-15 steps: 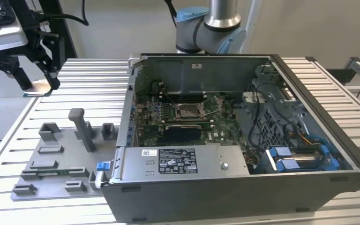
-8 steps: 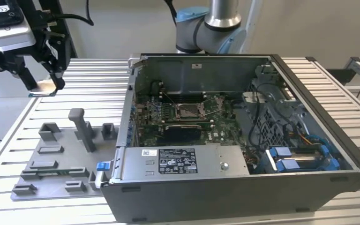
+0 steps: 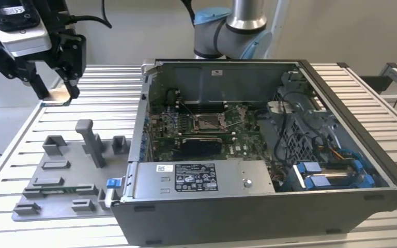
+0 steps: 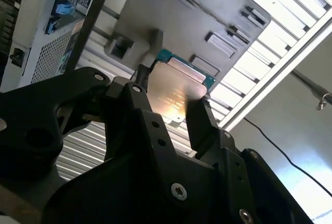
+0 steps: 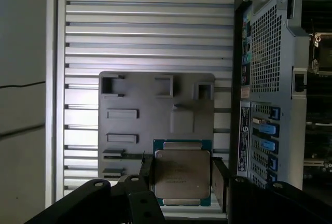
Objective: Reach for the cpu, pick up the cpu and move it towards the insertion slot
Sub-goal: 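Pick up the cpu and move it towards the insertion slot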
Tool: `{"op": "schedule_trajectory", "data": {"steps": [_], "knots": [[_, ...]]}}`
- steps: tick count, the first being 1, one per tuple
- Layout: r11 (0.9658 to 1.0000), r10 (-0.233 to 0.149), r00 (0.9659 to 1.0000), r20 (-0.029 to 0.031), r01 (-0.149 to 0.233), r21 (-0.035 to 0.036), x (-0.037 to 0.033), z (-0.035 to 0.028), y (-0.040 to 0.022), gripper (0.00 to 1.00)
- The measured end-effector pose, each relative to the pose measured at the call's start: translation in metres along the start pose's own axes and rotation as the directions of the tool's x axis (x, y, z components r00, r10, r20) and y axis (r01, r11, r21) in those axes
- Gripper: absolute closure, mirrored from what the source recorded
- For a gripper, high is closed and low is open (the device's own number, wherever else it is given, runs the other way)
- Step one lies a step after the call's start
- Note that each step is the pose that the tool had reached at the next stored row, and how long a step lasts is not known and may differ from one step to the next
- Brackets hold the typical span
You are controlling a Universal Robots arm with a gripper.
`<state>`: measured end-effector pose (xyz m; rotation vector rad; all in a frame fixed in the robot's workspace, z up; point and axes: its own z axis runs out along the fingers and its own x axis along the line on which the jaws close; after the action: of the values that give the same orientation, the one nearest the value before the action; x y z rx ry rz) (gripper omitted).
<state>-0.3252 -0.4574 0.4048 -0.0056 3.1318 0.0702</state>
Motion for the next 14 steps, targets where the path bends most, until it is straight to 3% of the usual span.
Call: {"op": "schedule_trajectory", "data": {"steps": [14], "knots": [[1.0, -0.003, 1.0, -0.0002, 0.003, 0.0, -0.0321, 0.0003, -0.0001, 1.0]]}}
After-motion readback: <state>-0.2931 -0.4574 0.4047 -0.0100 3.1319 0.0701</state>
